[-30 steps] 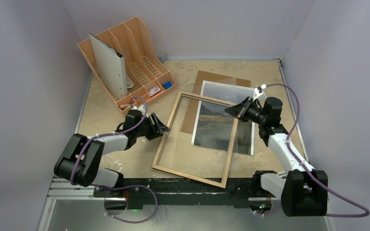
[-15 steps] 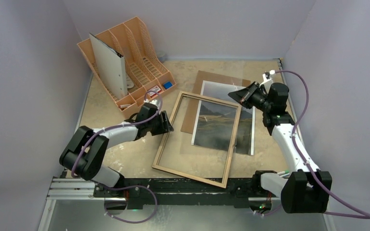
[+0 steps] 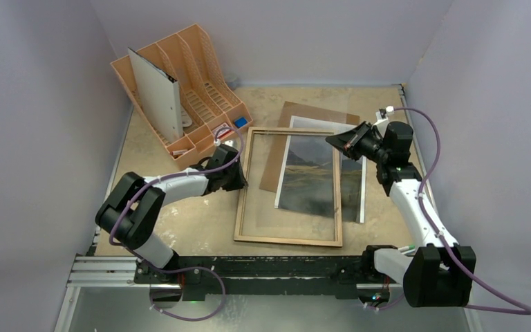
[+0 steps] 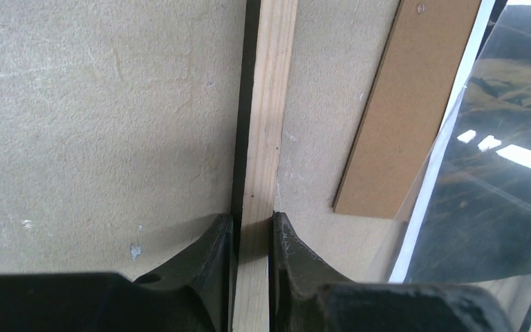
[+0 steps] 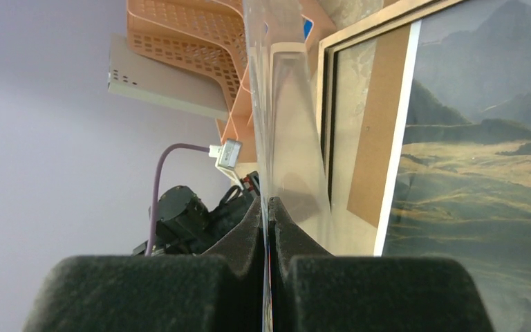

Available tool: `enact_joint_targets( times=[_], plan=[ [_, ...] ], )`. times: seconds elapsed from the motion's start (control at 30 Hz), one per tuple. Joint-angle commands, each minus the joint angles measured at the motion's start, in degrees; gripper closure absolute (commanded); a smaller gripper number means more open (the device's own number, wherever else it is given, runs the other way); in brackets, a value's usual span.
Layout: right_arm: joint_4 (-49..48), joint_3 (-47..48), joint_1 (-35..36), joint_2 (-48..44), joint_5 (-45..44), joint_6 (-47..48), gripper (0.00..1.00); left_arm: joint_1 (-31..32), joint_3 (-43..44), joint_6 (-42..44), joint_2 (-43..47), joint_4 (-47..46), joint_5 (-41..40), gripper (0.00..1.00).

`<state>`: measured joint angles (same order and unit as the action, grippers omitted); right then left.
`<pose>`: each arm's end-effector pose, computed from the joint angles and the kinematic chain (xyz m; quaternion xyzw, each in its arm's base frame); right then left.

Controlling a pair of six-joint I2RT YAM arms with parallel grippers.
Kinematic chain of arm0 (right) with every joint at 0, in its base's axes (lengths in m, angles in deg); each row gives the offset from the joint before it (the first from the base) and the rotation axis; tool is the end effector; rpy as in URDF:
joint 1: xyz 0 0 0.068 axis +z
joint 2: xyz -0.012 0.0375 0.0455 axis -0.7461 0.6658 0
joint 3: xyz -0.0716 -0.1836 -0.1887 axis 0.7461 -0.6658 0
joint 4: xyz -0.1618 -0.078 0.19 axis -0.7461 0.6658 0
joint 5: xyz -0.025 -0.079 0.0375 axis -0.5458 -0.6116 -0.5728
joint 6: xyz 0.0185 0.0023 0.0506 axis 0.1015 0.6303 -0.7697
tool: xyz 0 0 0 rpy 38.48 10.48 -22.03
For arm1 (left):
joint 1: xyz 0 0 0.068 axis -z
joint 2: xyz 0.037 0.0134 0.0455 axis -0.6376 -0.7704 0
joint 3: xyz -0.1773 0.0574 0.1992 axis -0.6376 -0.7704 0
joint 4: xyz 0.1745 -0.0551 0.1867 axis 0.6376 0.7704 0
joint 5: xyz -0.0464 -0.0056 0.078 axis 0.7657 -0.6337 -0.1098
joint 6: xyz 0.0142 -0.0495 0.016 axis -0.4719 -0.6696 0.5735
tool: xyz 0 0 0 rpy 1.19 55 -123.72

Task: Put the photo into the frame
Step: Place the photo frame item in the photo frame.

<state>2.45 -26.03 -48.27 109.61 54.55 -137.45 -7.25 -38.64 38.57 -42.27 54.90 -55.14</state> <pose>0.2564 0.0200 0.3074 0.1961 0.7452 0.4874 0.4107 0.2572 -0.1627 0.1530 -0.0879 0.9418 -0.1957 0.2590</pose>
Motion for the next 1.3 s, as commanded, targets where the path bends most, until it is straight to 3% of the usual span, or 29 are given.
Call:
enact_joint_targets(
  times=[0.0,0.17,0.33,0.47,0.87,1.07,1.27],
  plan=[
    [-7.55,-2.34,0.14,-1.25,4.53,-7.32,1.00,-0.19,-2.66,-6.29,-0.35,-1.94,3.10,1.00],
    [-10.98,-2.95,0.10,0.57,7.13,-10.24,1.00,-0.23,-1.36,-3.51,0.19,0.77,1.34,0.98],
    [-11.23,-3.35,0.10,1.21,8.95,-13.54,1.00,-0.24,-1.24,-1.89,5.18,2.67,-1.16,0.55],
    [-13.64,-5.11,0.10,1.69,9.99,-16.95,1.00,-0.23,-1.19,-2.11,10.55,3.21,-2.49,0.41],
    [-20.62,-8.05,4.13,4.68,7.70,-22.24,1.00,-0.32,-2.94,-6.83,20.94,11.94,-20.72,0.43],
    [-20.82,-7.10,4.76,11.56,6.18,-15.01,1.00,-0.28,-4.14,-10.35,24.23,16.70,-29.88,0.43],
    [-20.85,-9.36,4.12,18.70,5.03,-6.12,1.00,-0.34,-5.88,-7.56,25.02,12.99,-26.21,0.41]
  ],
)
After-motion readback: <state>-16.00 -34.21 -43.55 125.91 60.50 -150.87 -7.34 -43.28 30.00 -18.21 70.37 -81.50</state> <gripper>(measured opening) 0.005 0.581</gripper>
